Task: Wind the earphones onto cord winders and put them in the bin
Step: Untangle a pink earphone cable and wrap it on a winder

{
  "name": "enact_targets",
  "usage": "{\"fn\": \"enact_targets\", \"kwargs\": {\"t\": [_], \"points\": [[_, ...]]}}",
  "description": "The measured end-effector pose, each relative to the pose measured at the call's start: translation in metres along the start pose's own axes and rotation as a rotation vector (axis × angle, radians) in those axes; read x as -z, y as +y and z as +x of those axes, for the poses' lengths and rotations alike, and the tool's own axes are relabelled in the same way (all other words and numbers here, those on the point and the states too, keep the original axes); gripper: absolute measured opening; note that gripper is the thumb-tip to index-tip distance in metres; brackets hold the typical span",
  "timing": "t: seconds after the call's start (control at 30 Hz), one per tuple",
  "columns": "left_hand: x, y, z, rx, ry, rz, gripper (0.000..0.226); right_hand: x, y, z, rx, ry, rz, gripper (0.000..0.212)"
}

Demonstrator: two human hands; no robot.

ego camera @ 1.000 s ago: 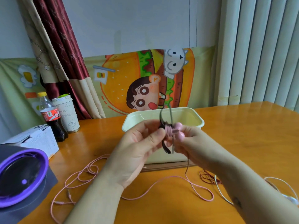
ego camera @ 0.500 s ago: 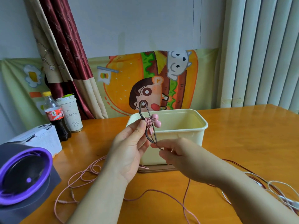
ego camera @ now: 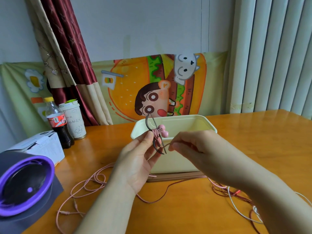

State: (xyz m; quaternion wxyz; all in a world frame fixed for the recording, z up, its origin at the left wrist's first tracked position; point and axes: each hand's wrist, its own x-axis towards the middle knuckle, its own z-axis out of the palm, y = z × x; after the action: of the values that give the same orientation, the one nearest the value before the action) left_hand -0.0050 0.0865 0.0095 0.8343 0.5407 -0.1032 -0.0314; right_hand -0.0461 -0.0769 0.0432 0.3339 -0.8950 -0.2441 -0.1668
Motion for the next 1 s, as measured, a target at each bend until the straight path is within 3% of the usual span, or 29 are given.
{"fn": "enact_targets", "kwargs": {"t": [0.13, 0.27, 0.37, 0.6, 0.9, 1.0], "points": [[-0.002, -0.004, -0.003, -0.024, -0.073, 0.221, 0.027, 0.003, -0.004, 0.001, 0.063, 0.063, 0.04, 0.023], [-0.005, -0.006, -0.006, -0.008, -0.19, 0.46, 0.023, 0.017, 0.008, 0.003, -0.022, 0.247, 0.189, 0.033], [-0.007, -0.006, -0.008, 0.03, -0.25, 0.426, 0.037, 0.024, 0.024, 0.004, -0.125, 0.341, 0.297, 0.039], [-0.007, -0.003, -0.01, 0.079, -0.324, 0.403, 0.041, 0.005, 0.04, 0.01, -0.229, 0.302, 0.584, 0.035], [-0.006, 0.004, -0.011, 0.11, -0.373, 0.327, 0.039, -0.003, 0.041, 0.013, -0.24, 0.394, 0.576, 0.044], [-0.009, 0.006, -0.012, 0.094, -0.379, 0.236, 0.035, -0.015, 0.047, 0.012, -0.3, 0.313, 0.568, 0.041]]}}
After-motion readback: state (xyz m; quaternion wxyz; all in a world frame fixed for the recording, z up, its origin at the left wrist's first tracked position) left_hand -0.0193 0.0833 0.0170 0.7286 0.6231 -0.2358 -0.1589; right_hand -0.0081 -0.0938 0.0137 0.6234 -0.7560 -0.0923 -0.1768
